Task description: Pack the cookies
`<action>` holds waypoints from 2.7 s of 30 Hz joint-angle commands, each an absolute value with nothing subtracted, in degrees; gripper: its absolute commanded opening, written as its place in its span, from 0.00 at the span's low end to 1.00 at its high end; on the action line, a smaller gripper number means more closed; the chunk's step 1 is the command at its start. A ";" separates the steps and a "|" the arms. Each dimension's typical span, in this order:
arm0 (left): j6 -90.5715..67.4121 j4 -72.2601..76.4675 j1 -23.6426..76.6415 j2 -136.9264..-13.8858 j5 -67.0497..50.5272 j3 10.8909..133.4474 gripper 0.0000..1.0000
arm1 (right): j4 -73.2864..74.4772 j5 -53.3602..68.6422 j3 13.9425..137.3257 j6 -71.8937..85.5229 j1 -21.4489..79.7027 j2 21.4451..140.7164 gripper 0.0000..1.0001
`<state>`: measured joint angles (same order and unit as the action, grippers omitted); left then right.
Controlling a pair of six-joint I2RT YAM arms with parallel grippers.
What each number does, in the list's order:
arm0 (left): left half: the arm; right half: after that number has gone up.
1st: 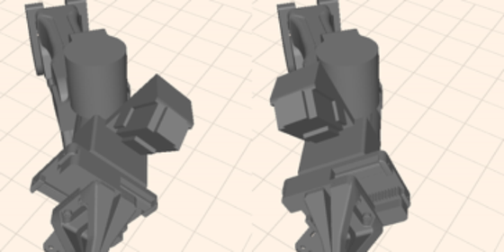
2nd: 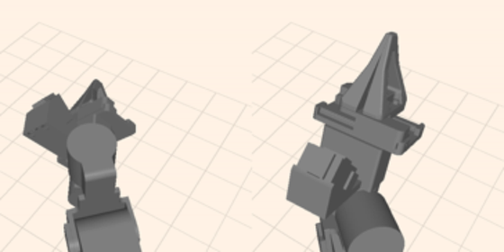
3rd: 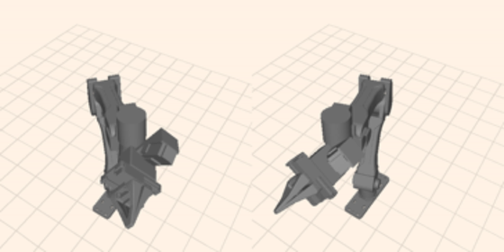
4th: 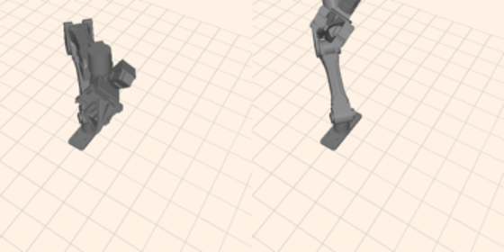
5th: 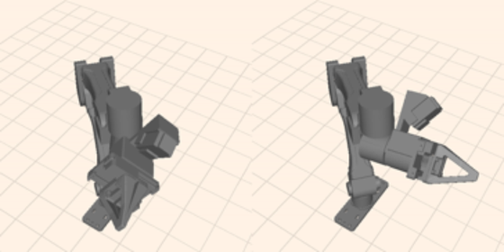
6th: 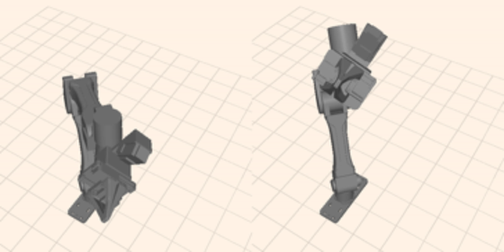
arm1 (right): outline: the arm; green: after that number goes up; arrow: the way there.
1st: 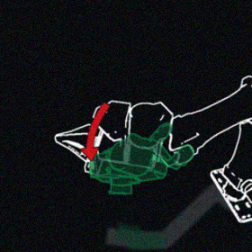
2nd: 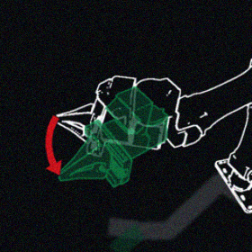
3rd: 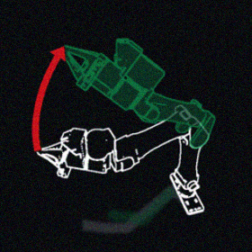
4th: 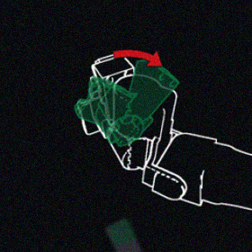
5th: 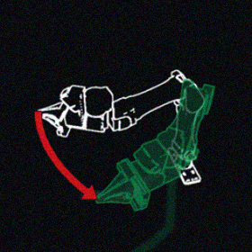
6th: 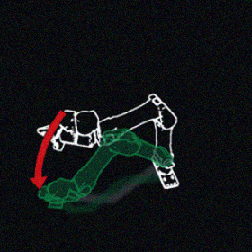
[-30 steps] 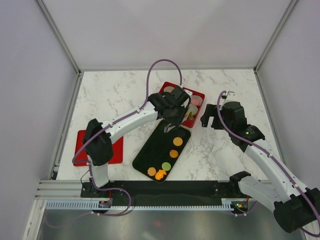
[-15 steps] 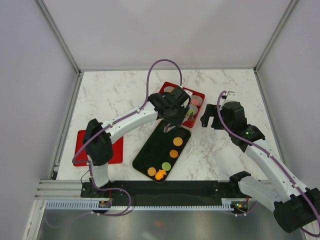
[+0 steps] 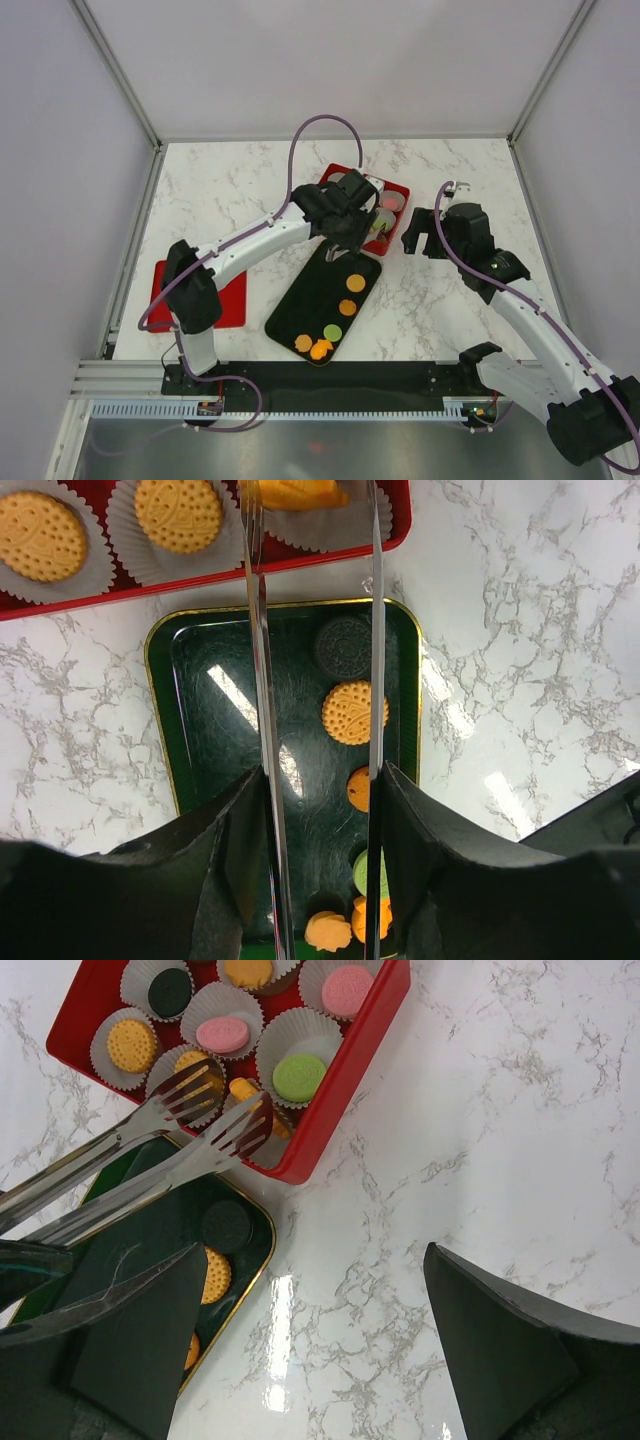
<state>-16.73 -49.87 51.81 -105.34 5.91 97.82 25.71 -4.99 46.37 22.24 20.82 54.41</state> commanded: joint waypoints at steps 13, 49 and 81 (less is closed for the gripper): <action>-16.61 -50.01 45.89 -94.32 11.77 100.73 0.54 | 24.61 -5.36 46.58 22.15 20.57 53.44 0.98; -23.03 -33.48 13.10 -116.36 8.35 90.88 0.73 | 23.64 -0.35 47.72 22.85 20.48 56.34 0.98; -29.53 -37.35 12.74 -71.81 9.85 57.14 0.61 | 21.71 6.42 45.27 25.49 20.66 55.02 0.98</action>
